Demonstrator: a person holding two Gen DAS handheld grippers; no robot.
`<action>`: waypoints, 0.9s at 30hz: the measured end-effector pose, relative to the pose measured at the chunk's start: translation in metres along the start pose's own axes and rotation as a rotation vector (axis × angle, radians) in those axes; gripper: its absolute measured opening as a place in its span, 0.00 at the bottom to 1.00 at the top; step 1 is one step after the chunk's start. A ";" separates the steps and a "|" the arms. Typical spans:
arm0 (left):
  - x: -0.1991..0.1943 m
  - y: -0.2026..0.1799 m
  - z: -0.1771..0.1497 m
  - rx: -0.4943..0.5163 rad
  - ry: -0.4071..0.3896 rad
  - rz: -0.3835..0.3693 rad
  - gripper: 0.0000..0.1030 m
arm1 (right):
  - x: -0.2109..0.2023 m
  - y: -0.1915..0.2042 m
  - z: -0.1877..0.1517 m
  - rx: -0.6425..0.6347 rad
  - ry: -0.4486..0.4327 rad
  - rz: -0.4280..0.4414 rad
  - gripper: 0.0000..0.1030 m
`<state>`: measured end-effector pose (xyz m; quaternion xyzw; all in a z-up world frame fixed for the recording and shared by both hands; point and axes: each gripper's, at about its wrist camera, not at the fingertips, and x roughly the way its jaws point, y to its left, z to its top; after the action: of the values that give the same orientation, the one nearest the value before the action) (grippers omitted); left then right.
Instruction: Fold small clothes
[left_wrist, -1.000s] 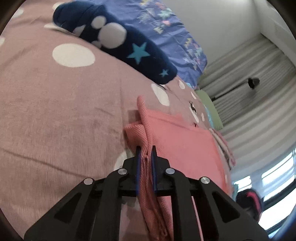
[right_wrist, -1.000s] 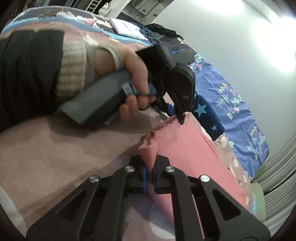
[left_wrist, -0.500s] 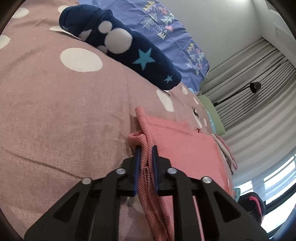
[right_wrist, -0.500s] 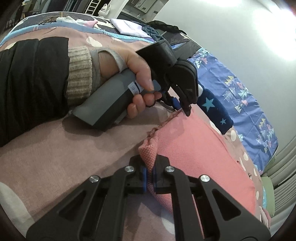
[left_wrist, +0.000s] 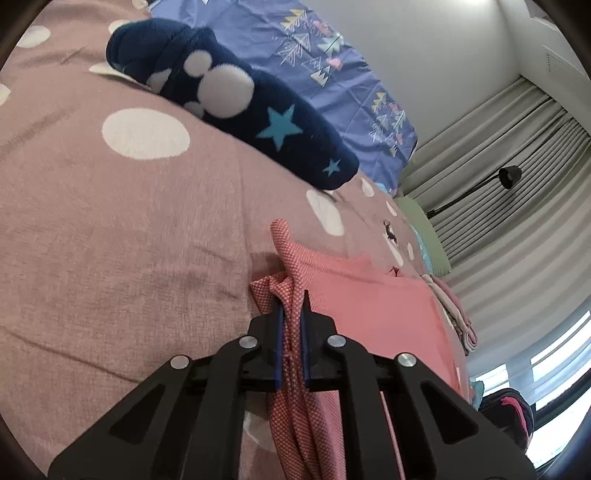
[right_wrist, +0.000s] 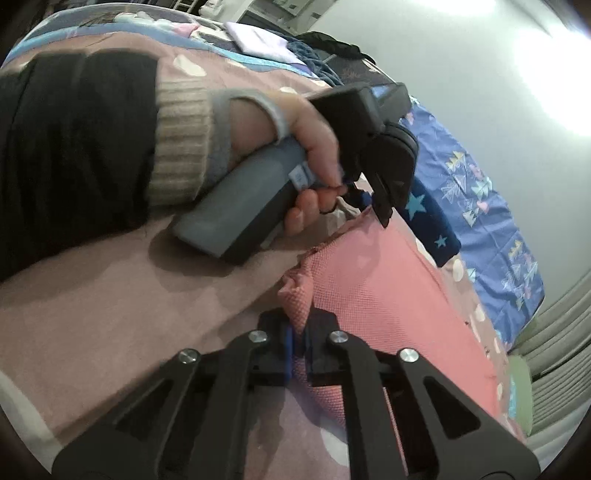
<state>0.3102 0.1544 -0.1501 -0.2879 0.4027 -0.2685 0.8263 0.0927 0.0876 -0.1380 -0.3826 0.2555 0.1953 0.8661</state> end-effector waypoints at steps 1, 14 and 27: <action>-0.002 0.002 0.000 -0.011 -0.005 -0.009 0.07 | -0.008 -0.001 0.002 0.011 -0.026 -0.012 0.04; 0.004 0.004 -0.002 -0.018 0.033 0.010 0.13 | -0.009 0.009 -0.011 -0.044 0.017 -0.068 0.40; -0.007 -0.025 -0.005 0.104 -0.033 0.070 0.09 | -0.026 -0.054 -0.008 0.245 -0.081 0.019 0.04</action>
<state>0.2978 0.1407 -0.1320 -0.2347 0.3843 -0.2550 0.8557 0.0984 0.0436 -0.0966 -0.2631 0.2462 0.1861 0.9141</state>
